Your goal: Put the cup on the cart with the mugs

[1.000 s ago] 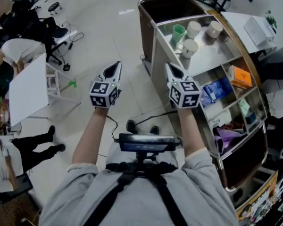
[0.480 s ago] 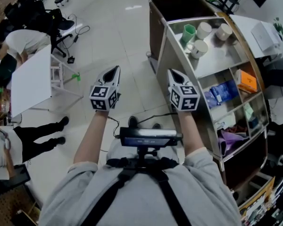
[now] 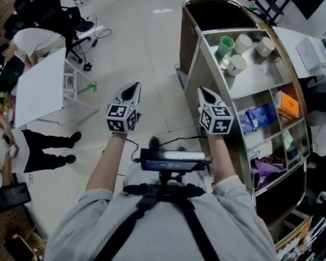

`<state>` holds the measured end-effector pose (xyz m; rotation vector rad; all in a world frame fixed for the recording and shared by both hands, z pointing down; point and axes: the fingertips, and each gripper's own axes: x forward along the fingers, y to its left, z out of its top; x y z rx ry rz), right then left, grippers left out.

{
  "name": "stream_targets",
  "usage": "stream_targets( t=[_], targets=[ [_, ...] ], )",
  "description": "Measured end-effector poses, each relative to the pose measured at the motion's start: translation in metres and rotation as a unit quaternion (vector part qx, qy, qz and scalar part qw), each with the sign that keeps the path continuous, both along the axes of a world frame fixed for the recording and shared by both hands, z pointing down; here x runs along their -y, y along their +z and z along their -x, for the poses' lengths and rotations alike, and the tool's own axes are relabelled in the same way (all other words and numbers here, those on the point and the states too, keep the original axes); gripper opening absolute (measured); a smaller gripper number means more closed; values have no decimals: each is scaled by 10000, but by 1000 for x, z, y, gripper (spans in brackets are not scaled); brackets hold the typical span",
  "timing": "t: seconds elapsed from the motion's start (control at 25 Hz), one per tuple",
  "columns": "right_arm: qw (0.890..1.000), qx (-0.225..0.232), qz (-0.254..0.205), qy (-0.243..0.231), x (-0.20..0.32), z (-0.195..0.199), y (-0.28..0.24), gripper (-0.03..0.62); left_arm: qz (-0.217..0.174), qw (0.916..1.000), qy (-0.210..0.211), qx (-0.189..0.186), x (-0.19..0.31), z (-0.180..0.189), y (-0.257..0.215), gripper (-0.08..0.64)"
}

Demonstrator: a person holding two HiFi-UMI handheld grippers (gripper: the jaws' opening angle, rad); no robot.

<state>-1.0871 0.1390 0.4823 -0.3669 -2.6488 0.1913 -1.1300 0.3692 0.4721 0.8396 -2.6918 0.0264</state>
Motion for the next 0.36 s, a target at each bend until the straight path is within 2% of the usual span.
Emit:
stream_targets(
  t=[0.36],
  targets=[
    [10000,-62,34,-66,-4,-4,6,0,-11,9999,-125,-63,-12,-7,5,2]
  ],
)
